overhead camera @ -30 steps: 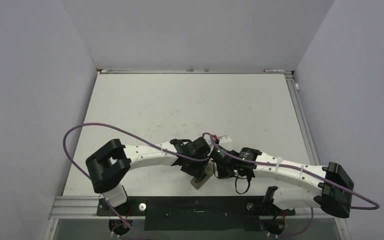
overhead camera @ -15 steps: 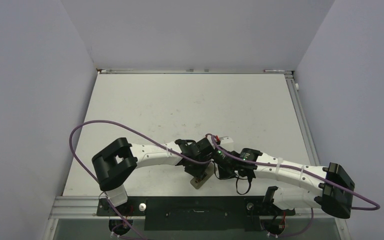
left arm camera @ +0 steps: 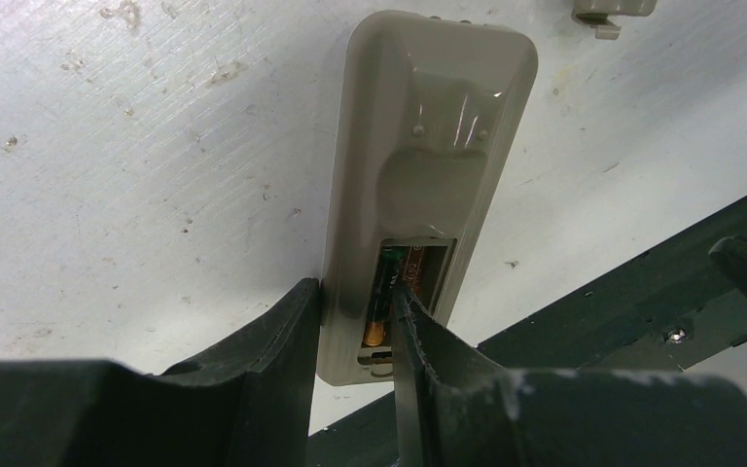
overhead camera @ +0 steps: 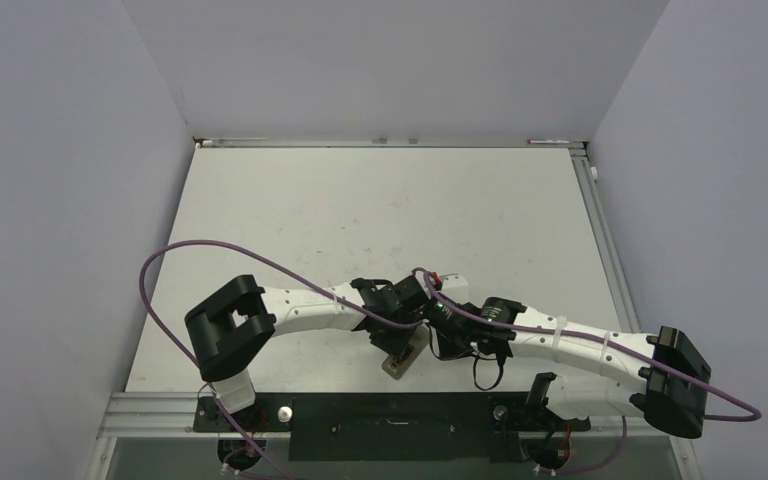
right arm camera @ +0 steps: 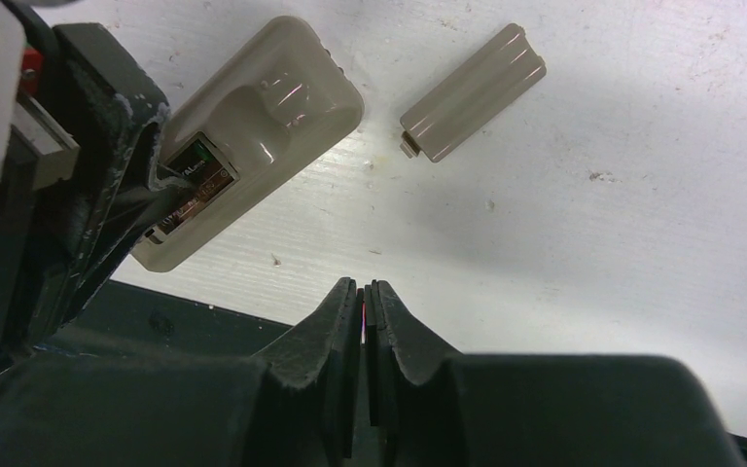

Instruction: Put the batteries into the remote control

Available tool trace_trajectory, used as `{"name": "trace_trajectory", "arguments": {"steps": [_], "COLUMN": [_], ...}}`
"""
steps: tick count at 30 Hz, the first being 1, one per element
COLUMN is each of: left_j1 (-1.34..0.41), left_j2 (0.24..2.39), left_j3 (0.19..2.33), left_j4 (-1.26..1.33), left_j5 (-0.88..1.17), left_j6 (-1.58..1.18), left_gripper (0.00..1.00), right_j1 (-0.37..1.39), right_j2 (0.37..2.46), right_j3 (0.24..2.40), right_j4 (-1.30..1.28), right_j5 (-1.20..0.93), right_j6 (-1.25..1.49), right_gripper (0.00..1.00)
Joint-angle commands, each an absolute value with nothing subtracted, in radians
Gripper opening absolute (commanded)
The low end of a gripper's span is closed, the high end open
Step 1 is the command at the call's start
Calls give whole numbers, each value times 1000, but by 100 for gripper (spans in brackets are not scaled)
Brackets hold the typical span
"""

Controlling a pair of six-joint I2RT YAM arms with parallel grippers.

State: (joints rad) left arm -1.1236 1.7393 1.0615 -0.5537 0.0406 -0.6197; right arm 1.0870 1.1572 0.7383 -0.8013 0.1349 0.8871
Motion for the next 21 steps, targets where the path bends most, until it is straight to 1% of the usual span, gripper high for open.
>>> {"name": "trace_trajectory", "arguments": {"steps": [1,5,9,11,17,21], "left_j1": [-1135,-1135,-1135,-1135,-1135,-1134], "left_j2": [1767,1762,1741,1726,1693,1666], "left_j3": [1087,1091,1094,1096,1104,1105], "left_j4": [-509,-515,-523,-526,-549,-566], "left_j5": [37,31,12,8,-19,-35], "left_j6": [-602,-602,-601,-597,-580,-577], "left_gripper": [0,0,15,22,34,43], "right_j1": [1094,1094,1094,1093,1092,1092], "right_j2": [1135,1142,1144,1145,1148,1146], "right_j3": [744,756,768,770,782,793], "right_j4": [-748,-754,-771,-774,-773,-782], "right_j5": [143,149,163,168,173,187], "right_j6": [864,857,852,850,849,847], "right_gripper": [9,9,10,13,20,27]}}
